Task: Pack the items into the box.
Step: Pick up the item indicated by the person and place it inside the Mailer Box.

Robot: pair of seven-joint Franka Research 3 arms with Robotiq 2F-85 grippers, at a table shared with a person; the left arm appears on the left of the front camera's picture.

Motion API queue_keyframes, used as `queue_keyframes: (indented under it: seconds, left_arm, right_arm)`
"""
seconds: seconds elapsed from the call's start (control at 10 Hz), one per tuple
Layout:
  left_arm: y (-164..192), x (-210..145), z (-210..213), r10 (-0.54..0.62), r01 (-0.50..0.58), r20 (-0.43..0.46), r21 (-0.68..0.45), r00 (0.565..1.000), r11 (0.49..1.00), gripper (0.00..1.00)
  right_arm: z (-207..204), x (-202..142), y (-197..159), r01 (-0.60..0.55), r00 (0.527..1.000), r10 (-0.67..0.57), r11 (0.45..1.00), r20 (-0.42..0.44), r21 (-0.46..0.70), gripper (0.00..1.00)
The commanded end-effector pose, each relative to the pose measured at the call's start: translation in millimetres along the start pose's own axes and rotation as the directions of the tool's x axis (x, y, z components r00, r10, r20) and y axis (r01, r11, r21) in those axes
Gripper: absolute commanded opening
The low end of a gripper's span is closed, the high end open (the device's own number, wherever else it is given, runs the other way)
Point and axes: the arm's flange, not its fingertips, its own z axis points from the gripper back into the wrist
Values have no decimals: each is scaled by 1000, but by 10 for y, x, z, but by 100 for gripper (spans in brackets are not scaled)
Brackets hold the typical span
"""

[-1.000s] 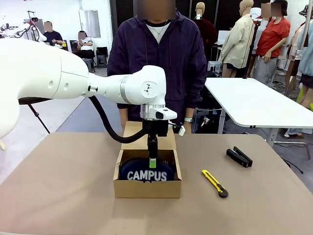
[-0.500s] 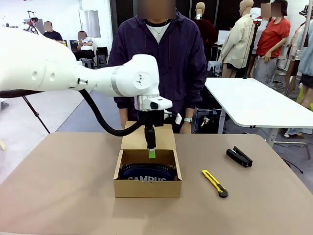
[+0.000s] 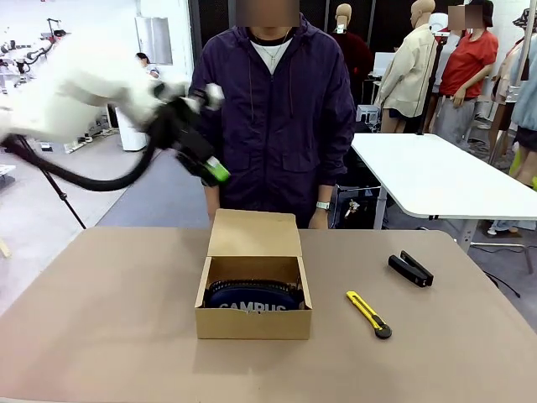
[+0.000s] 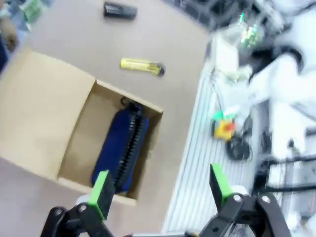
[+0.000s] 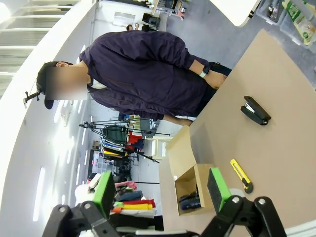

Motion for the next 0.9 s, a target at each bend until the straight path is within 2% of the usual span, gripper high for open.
queue_keyframes:
  seconds: [0.0, 0.1, 0.2, 0.3, 0.4, 0.5, 0.6, 0.8]
  left_arm:
    - [-34, -908, 332, 260, -251, 419, -78, 870, 965, 100]
    - [-22, -1314, 599, 332, -275, 500, -187, 800, 943, 100]
    - [40, -1884, 926, 434, -350, 654, -265, 620, 899, 100]
    - [48, -2460, 1128, 482, -399, 739, -309, 470, 863, 100]
    - [58, -3002, 1194, 477, -439, 801, -305, 361, 845, 100]
    - [108, -3295, 1033, 460, -404, 799, -301, 388, 864, 100]
    - [163, -2672, 1201, 490, -410, 592, -276, 640, 869, 100]
    - [163, -2672, 1201, 490, -410, 592, -276, 640, 869, 100]
  right_arm:
    - [-25, 27, 21, -17, 1000, 17, 999, 13, 37, 100]
    - [-25, 27, 21, -17, 1000, 17, 999, 13, 37, 100]
    - [-25, 27, 21, -17, 1000, 17, 999, 13, 37, 100]
    - [-25, 27, 21, -17, 1000, 17, 999, 13, 37, 100]
    - [-25, 27, 21, -17, 1000, 17, 999, 13, 37, 100]
    - [-25, 27, 21, -17, 1000, 17, 999, 13, 37, 100]
    - [-25, 27, 21, -17, 1000, 17, 999, 13, 37, 100]
    - [-25, 27, 21, -17, 1000, 17, 999, 13, 37, 100]
